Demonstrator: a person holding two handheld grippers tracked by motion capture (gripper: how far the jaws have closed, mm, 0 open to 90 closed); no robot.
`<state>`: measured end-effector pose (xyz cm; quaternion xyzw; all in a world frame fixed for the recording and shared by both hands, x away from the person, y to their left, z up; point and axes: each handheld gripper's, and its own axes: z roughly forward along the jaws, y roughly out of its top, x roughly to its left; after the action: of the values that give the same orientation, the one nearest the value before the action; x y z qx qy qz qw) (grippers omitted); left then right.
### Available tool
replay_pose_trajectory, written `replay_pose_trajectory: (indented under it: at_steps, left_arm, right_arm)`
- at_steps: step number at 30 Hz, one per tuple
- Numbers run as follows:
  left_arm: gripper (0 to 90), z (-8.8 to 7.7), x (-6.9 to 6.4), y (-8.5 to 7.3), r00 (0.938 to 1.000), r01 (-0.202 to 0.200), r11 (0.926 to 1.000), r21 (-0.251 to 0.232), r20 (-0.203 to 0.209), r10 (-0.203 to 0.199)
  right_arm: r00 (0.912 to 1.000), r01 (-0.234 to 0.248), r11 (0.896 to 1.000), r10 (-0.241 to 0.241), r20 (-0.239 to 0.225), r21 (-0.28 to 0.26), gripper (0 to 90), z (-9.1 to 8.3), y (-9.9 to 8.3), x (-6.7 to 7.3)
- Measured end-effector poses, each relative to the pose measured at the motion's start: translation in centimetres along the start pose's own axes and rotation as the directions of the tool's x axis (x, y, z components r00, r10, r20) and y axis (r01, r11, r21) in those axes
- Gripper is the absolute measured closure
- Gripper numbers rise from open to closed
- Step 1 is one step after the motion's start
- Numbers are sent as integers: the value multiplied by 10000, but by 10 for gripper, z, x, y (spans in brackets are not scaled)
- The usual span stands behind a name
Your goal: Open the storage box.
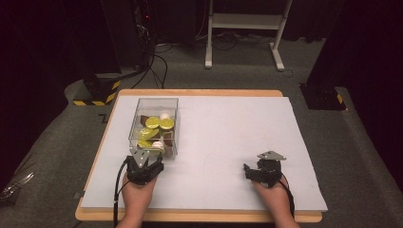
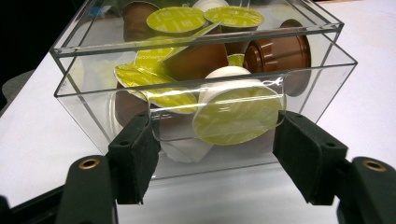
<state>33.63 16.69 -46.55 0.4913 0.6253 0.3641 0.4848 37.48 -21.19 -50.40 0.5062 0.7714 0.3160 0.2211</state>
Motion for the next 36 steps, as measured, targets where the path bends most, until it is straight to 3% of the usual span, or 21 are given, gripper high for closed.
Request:
replay_pose_trajectory:
  at_steps: [2,36]
  left_arm:
    - [326,-1,-1,-1,9999,145,9999,-82,-5,-145]
    - [327,-30,0,-11,9998,148,9997,-218,140,-145]
  right_arm:
    - [10000,0,10000,0,-1,-3,170,0,0,0]
    - [10000,-26,10000,26,35,-16,172,0,0,1]
